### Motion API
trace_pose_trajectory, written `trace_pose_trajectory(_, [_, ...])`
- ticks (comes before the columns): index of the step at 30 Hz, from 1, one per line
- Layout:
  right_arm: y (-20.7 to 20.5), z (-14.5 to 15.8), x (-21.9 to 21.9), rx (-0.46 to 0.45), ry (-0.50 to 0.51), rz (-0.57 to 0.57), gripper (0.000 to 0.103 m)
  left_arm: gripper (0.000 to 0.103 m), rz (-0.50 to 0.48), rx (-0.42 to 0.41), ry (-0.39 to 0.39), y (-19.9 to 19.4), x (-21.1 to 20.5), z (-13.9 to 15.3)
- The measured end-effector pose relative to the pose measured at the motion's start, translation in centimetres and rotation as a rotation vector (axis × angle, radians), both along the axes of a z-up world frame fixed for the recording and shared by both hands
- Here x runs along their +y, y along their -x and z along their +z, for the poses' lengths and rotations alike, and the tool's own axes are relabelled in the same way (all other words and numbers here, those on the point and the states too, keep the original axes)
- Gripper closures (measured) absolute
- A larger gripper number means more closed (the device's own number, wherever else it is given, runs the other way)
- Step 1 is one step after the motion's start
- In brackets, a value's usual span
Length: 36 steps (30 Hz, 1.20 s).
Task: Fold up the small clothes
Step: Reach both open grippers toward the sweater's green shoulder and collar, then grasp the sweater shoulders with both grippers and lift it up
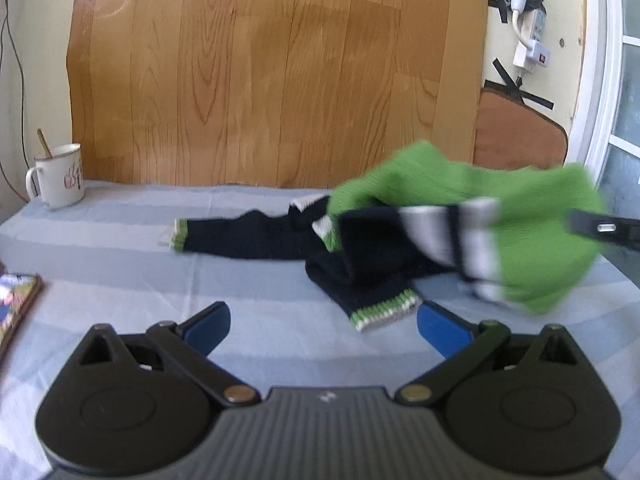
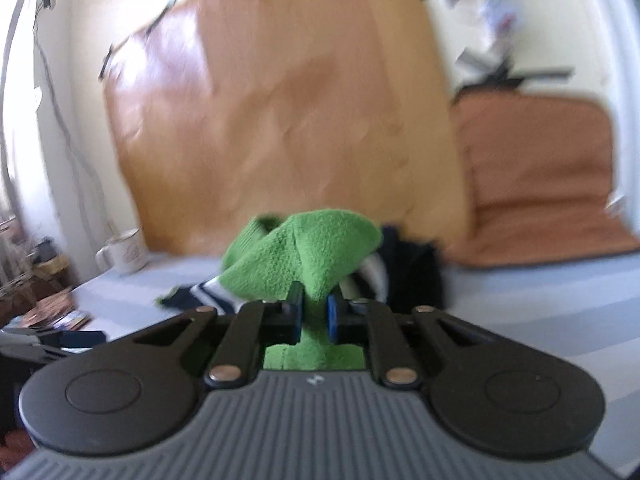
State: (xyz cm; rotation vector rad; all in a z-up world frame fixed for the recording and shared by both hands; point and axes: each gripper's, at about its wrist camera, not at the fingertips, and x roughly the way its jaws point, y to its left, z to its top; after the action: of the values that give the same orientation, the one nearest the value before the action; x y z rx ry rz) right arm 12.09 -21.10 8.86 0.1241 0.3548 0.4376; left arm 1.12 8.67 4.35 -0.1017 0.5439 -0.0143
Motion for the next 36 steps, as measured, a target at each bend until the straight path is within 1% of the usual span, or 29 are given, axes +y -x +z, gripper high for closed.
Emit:
trace_pose_trajectory(2, [1.7, 1.3, -2.2, -0.077, 0.045, -0.067, 0.089, 0.0, -0.001, -0.026, -0.036, -0.8, 0.0, 0.8])
trace_pose_trajectory(4, [2.8, 2.2, -4.6, -0.127, 0.094, -0.139, 0.089, 0.0, 0.004, -0.059, -0.083, -1.7, -0.4, 1.8])
trace_pose_trajectory(6, [2.9, 2.1, -6.8, -0.14, 0.136, -0.198, 0.089, 0.0, -0.007, -0.088, -0.116, -2.6, -1.1, 2.7])
trace_pose_trajectory(8, [3.0, 1.5, -8.6, -0.148, 0.209, -0.285, 0.088, 0.0, -0.022, -0.109, -0.166, -3.3, -2.1, 3.0])
trace_pose_trajectory(9, [2.8, 1.0, -9.5, -0.135, 0.232, -0.325, 0.086, 0.0, -0.032, -0.11, -0.196, -3.9, -2.9, 3.0])
trace_pose_trajectory(10, [2.4, 0.4, -10.6, -0.098, 0.244, -0.369, 0.083, 0.0, -0.045, -0.105, -0.218, -4.4, -3.6, 2.9])
trace_pose_trajectory(11, [2.1, 0.0, -11.4, -0.064, 0.238, -0.409, 0.075, 0.0, -0.061, -0.098, -0.235, -4.9, -4.2, 2.7])
trace_pose_trajectory(12, [2.0, -0.4, -12.3, -0.04, 0.212, -0.442, 0.064, 0.0, -0.075, -0.093, -0.251, -5.3, -4.7, 2.6])
trace_pose_trajectory(13, [2.1, -0.6, -13.2, -0.028, 0.172, -0.456, 0.056, 0.0, -0.086, -0.09, -0.27, -5.7, -5.3, 2.4])
trace_pose_trajectory(14, [2.5, -0.8, -14.0, -0.027, 0.119, -0.46, 0.041, 0.0, -0.096, -0.088, -0.287, -6.1, -5.8, 2.5])
trace_pose_trajectory(15, [2.8, -0.9, -14.4, -0.033, 0.086, -0.463, 0.032, 0.0, -0.108, -0.089, -0.298, -6.5, -6.3, 2.6])
trace_pose_trajectory(16, [3.0, -1.0, -14.8, -0.044, 0.059, -0.46, 0.029, 0.0, -0.13, -0.097, -0.308, -6.9, -7.1, 2.9])
trace_pose_trajectory(18, [3.4, -1.1, -14.3, -0.053, 0.037, -0.435, 0.022, 0.0, -0.187, -0.125, -0.343, -7.1, -8.7, 3.1])
trace_pose_trajectory(20, [2.6, -1.4, -13.7, -0.031, 0.022, -0.393, 0.018, 0.0, -0.258, -0.146, -0.381, -7.0, -10.5, 3.0])
trace_pose_trajectory(22, [2.1, -2.2, -13.2, 0.003, 0.017, -0.373, 0.017, 0.0, -0.347, -0.147, -0.414, -7.0, -12.7, 2.4])
trace_pose_trajectory(24, [1.2, -3.0, -13.1, 0.053, -0.002, -0.372, 0.017, 0.0, -0.427, -0.129, -0.442, -6.9, -14.4, 1.3])
trace_pose_trajectory(27, [0.6, -3.7, -13.4, 0.11, -0.1, -0.356, 0.016, 0.002, -0.507, -0.112, -0.473, -6.3, -15.9, -0.3])
trace_pose_trajectory(28, [0.4, -3.7, -13.5, 0.116, -0.132, -0.349, 0.016, 0.005, -0.53, -0.107, -0.48, -6.0, -16.3, -0.7])
trace_pose_trajectory(30, [0.2, -3.2, -13.1, 0.104, -0.161, -0.352, 0.013, 0.008, -0.559, -0.093, -0.493, -5.7, -16.8, -1.4])
trace_pose_trajectory(31, [0.0, -2.9, -12.8, 0.095, -0.166, -0.354, 0.013, 0.013, -0.569, -0.083, -0.504, -5.7, -17.1, -1.8])
trace_pose_trajectory(32, [-0.3, -2.7, -12.4, 0.088, -0.168, -0.353, 0.012, 0.021, -0.578, -0.071, -0.516, -5.7, -17.3, -2.1])
trace_pose_trajectory(33, [-0.6, -2.5, -12.1, 0.085, -0.166, -0.352, 0.011, 0.026, -0.582, -0.056, -0.528, -5.8, -17.4, -2.5])
trace_pose_trajectory(34, [-1.0, -2.4, -11.8, 0.085, -0.158, -0.355, 0.011, 0.034, -0.582, -0.04, -0.537, -6.0, -17.5, -2.9])
trace_pose_trajectory(36, [-1.9, -2.5, -11.4, 0.094, -0.125, -0.381, 0.01, 0.042, -0.594, -0.022, -0.516, -6.2, -17.3, -3.3])
